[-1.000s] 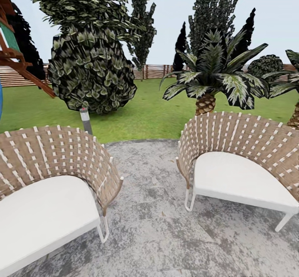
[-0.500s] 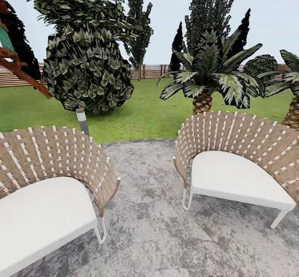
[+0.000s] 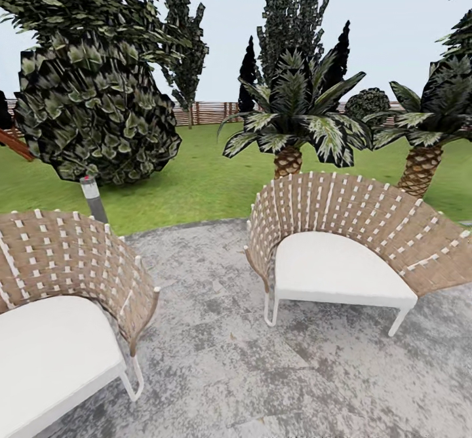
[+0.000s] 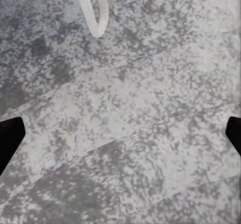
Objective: In the garden, pick up the pesticide atomizer on the floor and spray pesticide onto both trees until each tree trunk is fully covered.
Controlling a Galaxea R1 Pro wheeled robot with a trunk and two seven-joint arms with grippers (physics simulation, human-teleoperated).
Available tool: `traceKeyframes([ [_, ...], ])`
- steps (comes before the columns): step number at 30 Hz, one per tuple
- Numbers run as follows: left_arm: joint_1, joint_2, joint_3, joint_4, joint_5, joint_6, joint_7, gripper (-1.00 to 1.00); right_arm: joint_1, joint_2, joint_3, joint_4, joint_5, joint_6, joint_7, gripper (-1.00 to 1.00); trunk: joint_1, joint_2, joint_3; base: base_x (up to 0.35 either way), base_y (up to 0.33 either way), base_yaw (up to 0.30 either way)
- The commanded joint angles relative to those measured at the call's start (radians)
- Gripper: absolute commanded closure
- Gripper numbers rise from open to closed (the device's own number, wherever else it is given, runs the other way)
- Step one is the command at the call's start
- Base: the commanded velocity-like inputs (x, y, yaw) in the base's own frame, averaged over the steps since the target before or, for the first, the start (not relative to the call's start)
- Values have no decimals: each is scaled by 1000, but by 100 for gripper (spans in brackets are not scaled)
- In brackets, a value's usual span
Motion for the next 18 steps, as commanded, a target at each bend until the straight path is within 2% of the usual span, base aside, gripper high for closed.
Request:
traceKeyframes([
  [1, 0, 0, 0, 0, 0, 0, 0, -100, 0, 0, 0, 0, 0, 0, 0, -100, 0, 0, 0, 0, 0, -300],
  [18, 0, 0, 0, 0, 2, 0, 0, -100, 0, -3, 0, -1, 0, 0, 0, -100, 0, 0, 0, 0, 0, -300],
])
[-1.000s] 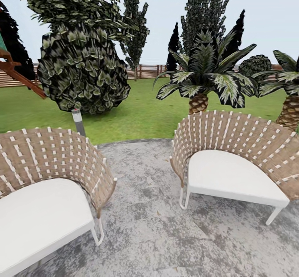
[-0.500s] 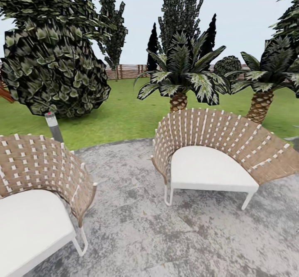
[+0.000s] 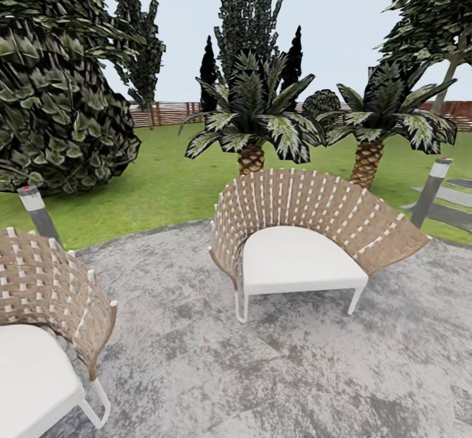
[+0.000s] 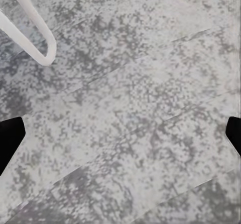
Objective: In the garden, pick up the pesticide atomizer on the floor and spray pesticide onto both trees until each tree trunk is fully covered.
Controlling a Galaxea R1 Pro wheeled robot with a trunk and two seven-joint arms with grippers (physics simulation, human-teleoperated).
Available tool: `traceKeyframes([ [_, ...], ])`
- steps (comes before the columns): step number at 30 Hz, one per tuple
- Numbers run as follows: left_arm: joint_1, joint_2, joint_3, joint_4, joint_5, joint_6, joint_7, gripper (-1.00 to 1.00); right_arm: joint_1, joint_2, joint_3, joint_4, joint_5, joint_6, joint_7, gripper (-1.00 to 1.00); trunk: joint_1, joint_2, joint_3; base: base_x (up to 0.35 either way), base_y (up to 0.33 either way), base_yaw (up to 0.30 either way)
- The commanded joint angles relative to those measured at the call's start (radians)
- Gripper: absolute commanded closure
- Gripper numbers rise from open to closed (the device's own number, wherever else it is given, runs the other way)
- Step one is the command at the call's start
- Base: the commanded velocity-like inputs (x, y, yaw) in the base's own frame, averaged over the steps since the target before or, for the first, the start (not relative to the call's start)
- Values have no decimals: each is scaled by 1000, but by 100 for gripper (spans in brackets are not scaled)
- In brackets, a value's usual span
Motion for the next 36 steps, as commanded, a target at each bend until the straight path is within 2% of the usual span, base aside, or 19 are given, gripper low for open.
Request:
traceKeyframes([
  [1, 0, 0, 0, 0, 0, 0, 0, -100, 0, 0, 0, 0, 0, 0, 0, -100, 0, 0, 0, 0, 0, -300],
  [19, 0, -5, -4, 0, -9, 0, 0, -100, 0, 0, 0, 4, 1, 0, 1, -100, 0, 0, 0, 0, 0, -300],
  [36, 0, 1, 3, 0, 2, 0, 1, -100, 0, 0, 0, 6, 1, 0, 1, -100, 0, 0, 0, 0, 0, -300],
])
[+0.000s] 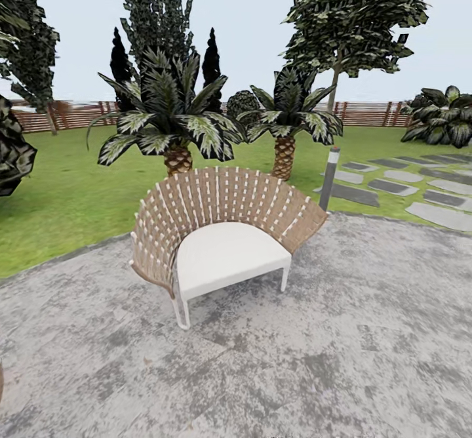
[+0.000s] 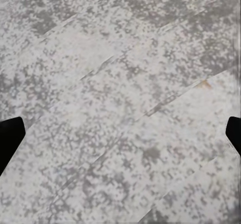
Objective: In the garden, pick up the pesticide atomizer on the floor and spray pesticide onto both trees until each tree trunk is fully covered.
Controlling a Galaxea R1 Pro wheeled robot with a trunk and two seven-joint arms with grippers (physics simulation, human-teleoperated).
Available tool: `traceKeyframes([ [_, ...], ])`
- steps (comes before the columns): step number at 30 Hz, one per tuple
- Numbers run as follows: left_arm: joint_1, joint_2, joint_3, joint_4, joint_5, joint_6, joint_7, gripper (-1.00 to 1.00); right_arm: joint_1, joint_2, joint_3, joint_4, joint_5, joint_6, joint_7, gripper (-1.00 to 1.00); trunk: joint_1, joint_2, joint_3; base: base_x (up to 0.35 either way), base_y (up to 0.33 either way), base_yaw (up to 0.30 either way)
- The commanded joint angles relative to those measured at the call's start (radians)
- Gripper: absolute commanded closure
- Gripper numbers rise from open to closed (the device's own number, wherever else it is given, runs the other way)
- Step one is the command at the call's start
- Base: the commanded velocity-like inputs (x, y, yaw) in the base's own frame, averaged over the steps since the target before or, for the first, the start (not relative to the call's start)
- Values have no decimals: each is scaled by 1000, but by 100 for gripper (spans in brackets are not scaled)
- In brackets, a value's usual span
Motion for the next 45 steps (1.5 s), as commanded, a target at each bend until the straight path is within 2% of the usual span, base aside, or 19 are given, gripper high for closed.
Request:
traceKeyframes([
  [1, 0, 0, 0, 0, 0, 0, 0, -100, 0, 0, 0, 0, 0, 0, 0, -100, 0, 0, 0, 0, 0, -300],
  [32, 0, 0, 0, -1, 0, -3, 0, -100, 0, 0, 0, 0, 0, 1, 0, -100, 0, 0, 0, 2, 0, -300],
  [45, 0, 0, 0, -1, 0, -3, 0, -100, 0, 0, 0, 0, 0, 1, 0, -100, 0, 0, 0, 198, 0, -300],
])
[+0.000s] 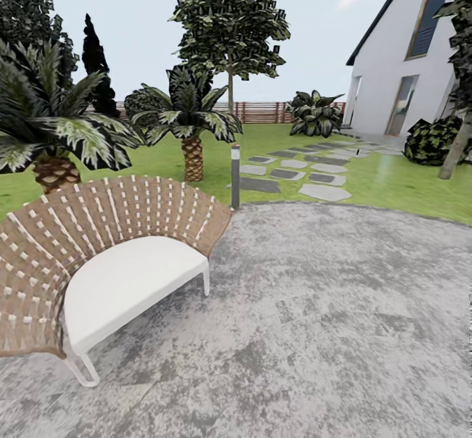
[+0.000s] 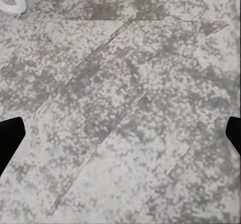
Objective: In the garden, pick up the pesticide atomizer on the floor and spray pesticide onto both trees until each tree trunk is fully covered.
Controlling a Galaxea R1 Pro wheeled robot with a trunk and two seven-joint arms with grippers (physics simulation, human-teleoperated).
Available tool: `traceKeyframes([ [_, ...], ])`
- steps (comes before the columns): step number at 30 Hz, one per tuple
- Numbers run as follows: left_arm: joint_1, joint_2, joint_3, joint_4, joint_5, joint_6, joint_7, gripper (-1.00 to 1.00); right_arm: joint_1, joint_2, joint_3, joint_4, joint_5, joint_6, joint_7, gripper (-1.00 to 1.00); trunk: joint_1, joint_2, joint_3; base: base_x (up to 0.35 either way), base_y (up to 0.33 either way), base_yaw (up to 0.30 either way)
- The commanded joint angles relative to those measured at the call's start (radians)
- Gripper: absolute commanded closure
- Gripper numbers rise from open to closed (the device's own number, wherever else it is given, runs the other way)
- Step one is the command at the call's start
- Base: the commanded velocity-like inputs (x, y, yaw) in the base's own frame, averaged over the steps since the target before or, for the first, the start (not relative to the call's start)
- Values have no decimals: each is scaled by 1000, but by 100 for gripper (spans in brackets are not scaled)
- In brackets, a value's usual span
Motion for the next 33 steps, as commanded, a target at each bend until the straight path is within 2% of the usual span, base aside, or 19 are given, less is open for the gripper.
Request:
traceKeyframes([
  [1, 0, 0, 0, 0, 0, 0, 0, -100, 0, 0, 0, 0, 0, 0, 0, -100, 0, 0, 0, 330, 0, -300],
  [24, 0, 0, 0, 1, 0, 0, 0, -100, 0, 1, 2, 0, 0, 0, 0, -100, 0, 0, 0, 337, 0, -295],
  [33, 0, 0, 0, 1, -1, 0, 0, -100, 0, 1, 8, 3, 4, 0, 4, -100, 0, 0, 0, 338, 0, -49],
])
